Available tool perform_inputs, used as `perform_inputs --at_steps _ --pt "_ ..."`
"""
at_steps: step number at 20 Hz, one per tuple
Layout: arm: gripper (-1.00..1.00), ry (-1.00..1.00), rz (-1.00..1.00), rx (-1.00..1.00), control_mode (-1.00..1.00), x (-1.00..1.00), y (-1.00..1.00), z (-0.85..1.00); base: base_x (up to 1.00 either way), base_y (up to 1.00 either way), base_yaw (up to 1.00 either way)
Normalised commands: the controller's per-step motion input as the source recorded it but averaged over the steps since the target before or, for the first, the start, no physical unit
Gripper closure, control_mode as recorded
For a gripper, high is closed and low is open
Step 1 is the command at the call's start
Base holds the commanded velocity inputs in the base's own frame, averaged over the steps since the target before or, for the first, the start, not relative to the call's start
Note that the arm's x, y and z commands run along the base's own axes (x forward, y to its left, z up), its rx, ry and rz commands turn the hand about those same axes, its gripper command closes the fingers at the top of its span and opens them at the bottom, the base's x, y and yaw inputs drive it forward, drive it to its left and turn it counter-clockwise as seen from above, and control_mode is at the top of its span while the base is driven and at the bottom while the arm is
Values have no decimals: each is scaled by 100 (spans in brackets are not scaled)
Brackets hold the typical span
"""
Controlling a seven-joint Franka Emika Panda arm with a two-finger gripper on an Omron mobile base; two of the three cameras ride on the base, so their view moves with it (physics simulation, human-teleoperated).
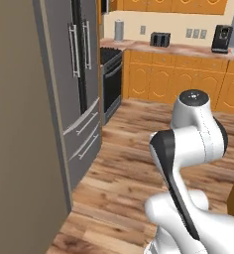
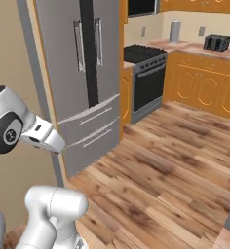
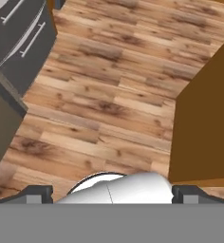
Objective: Move the hot dog bun to the plate on the dining table and place the condiment next to that plate. Then navigate to the fridge and take the sausage and place it on the plate as well.
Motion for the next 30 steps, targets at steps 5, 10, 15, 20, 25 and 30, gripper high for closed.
perform_inputs --at_steps 5,10,15,20,25,30 --pt "-100 0 0 0 100 0 0 0 92 26 -22" --pt "-100 0 0 0 100 0 0 0 100 0 5" --pt "-100 0 0 0 100 0 0 0 93 -9 30" --pt "-100 0 0 0 100 0 0 0 45 -24 60" --pt "-100 0 0 0 100 0 0 0 44 -25 63" --pt "-100 0 0 0 100 0 0 0 19 -59 58"
